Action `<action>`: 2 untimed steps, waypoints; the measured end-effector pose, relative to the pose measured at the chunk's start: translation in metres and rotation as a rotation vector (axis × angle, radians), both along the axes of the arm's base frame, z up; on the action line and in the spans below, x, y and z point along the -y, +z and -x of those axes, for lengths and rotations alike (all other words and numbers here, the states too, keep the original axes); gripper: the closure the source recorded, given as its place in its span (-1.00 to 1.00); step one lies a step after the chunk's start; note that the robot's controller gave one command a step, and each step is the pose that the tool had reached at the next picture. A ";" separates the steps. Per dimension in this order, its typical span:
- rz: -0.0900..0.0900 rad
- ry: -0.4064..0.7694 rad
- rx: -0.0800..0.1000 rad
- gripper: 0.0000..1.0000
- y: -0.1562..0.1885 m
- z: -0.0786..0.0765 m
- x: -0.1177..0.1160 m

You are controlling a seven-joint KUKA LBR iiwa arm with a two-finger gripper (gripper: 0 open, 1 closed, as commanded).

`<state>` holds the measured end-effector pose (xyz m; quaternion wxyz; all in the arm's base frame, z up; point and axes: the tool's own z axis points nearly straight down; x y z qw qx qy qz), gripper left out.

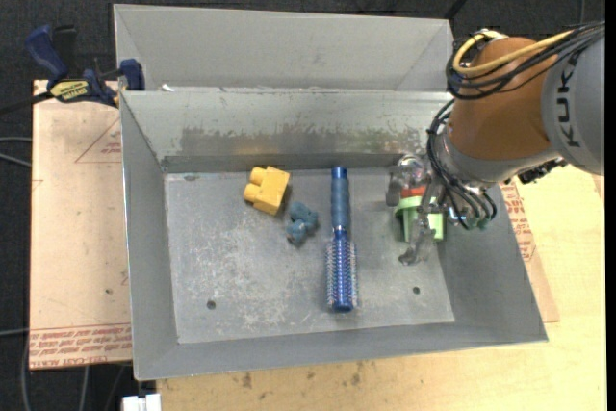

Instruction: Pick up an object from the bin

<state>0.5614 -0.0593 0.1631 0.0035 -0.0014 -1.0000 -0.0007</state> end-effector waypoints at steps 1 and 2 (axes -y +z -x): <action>-0.001 0.128 0.005 -1.00 -0.094 -0.025 0.056; -0.002 0.131 0.009 1.00 -0.090 -0.026 0.054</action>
Offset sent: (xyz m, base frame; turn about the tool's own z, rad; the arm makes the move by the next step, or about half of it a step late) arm 0.0255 -0.0560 -0.0896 -0.1313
